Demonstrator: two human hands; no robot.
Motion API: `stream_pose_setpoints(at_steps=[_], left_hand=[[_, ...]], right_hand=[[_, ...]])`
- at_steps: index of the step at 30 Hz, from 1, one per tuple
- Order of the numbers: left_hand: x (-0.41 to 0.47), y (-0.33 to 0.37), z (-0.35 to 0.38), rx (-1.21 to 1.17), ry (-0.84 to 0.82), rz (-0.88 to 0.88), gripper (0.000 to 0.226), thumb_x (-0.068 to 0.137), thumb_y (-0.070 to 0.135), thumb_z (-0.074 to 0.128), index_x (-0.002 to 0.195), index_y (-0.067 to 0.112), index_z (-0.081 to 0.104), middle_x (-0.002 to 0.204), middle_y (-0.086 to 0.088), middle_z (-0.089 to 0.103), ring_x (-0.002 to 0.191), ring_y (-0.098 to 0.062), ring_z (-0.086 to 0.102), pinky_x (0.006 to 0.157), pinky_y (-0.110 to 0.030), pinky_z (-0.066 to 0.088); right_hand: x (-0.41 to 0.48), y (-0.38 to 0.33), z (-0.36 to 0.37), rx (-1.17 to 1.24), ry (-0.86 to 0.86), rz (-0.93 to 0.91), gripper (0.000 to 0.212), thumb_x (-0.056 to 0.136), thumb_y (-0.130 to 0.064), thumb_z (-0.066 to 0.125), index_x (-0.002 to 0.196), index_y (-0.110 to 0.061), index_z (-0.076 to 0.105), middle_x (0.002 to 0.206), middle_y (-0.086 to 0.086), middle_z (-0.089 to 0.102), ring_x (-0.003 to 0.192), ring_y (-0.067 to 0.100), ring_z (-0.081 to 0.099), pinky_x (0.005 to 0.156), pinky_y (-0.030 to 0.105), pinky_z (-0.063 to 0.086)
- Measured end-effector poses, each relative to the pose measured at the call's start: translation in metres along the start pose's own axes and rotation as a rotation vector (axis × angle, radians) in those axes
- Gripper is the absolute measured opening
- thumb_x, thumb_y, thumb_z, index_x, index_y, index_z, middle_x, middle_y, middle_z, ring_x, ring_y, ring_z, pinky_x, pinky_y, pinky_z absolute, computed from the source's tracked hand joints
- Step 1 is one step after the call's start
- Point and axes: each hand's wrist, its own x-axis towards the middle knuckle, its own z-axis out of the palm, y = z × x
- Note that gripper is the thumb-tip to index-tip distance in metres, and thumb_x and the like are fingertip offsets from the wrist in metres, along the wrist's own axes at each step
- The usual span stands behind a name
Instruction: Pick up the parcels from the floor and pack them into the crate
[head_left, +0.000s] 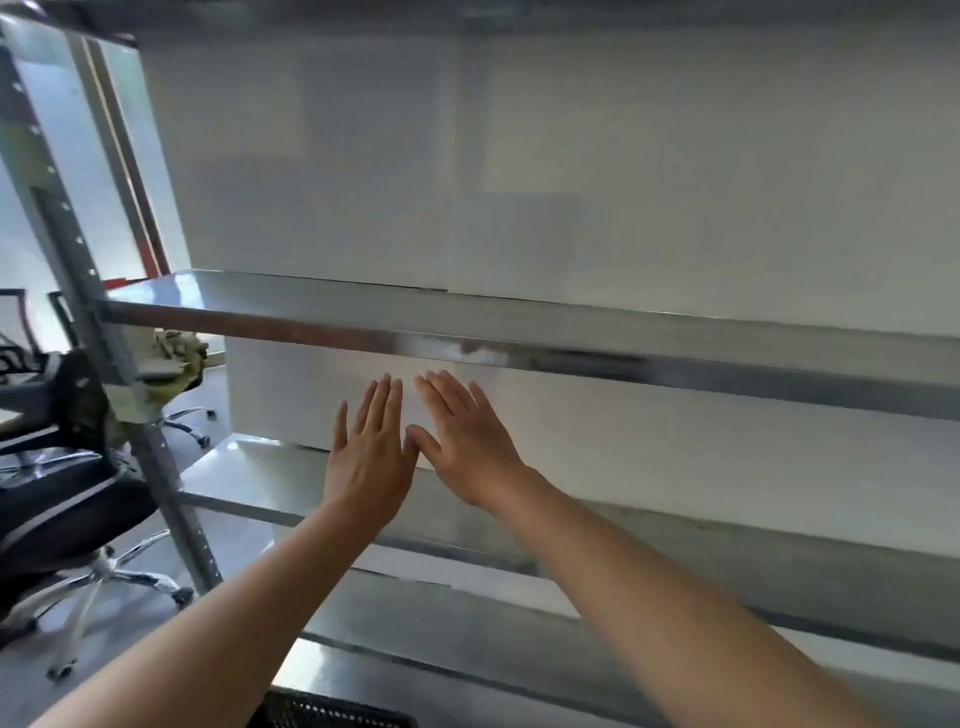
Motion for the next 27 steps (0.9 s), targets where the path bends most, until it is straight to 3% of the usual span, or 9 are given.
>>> stream_pose_setpoints(at_steps=[4,16,20,27], left_hand=[[-0.011,0.088,-0.013,-0.068,0.002,0.099,0.063,0.102,0.040,0.020,0.155,0.013,0.000,0.163,-0.003,-0.003,0.150,-0.015,-0.007,0.122,-0.043,-0.003],[-0.150,0.463,0.043,-0.256,-0.144,0.542,0.067,0.098,0.025,0.040,0.155,0.011,0.008,0.163,-0.003,0.006,0.150,-0.016,0.002,0.120,-0.044,-0.003],[-0.208,0.593,0.057,-0.242,-0.209,0.796,0.071,0.095,0.019,0.046,0.154,0.009,0.007,0.163,-0.004,0.005,0.150,-0.018,0.002,0.120,-0.045,-0.002],[-0.302,0.758,0.077,-0.353,-0.353,1.056,0.068,0.095,0.020,0.044,0.154,0.010,0.011,0.162,-0.004,0.010,0.149,-0.018,0.007,0.121,-0.045,0.002]], right_hand=[[-0.084,0.053,-0.052,-0.072,0.080,0.125,0.061,0.103,-0.047,0.025,0.155,-0.015,0.018,0.162,0.002,0.017,0.151,0.015,0.008,0.123,0.041,0.006],[-0.465,0.249,-0.184,-0.127,-0.003,0.747,0.063,0.104,-0.043,0.029,0.156,-0.012,0.011,0.163,0.003,0.010,0.151,0.016,0.001,0.122,0.041,-0.001],[-0.589,0.289,-0.232,-0.180,0.022,0.949,0.064,0.104,-0.044,0.029,0.155,-0.011,0.013,0.162,0.004,0.013,0.150,0.018,0.004,0.122,0.043,0.002],[-0.780,0.336,-0.303,-0.221,0.110,1.336,0.063,0.102,-0.043,0.034,0.154,-0.014,0.014,0.160,0.007,0.016,0.149,0.022,0.010,0.122,0.041,0.005]])
